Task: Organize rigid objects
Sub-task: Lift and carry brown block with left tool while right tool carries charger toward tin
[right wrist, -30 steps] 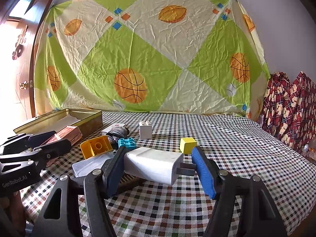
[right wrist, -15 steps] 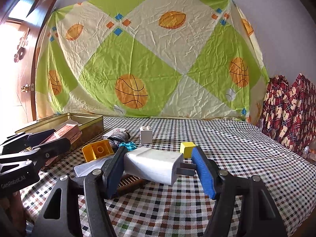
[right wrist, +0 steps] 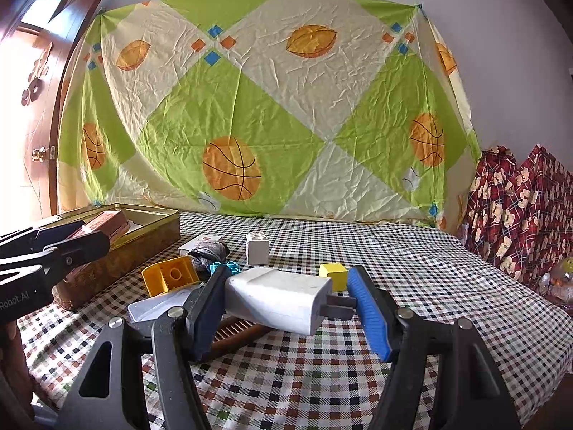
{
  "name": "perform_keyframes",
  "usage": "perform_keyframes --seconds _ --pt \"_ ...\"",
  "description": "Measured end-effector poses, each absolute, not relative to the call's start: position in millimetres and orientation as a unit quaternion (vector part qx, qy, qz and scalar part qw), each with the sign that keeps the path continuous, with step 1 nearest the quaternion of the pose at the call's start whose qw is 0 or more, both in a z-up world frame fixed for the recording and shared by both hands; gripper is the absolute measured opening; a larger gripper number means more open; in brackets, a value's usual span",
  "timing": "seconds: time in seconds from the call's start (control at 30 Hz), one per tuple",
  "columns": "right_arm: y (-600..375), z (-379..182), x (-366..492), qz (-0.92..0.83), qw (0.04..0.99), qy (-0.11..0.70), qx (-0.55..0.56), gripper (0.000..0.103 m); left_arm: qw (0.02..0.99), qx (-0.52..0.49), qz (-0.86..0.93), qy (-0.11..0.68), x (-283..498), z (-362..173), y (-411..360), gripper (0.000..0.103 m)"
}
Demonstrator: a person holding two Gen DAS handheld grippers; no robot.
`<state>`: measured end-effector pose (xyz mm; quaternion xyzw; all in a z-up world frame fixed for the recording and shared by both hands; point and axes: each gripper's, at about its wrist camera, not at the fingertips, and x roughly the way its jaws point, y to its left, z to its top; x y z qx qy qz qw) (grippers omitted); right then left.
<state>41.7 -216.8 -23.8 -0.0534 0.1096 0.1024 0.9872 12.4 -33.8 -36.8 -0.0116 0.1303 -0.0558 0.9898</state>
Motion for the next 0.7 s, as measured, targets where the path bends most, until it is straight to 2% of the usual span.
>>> perform_keyframes --seconds 0.7 --pt "-184 -9 45 0.127 0.986 0.091 -0.064 0.069 0.995 -0.014 0.003 0.096 3 -31 2 0.046"
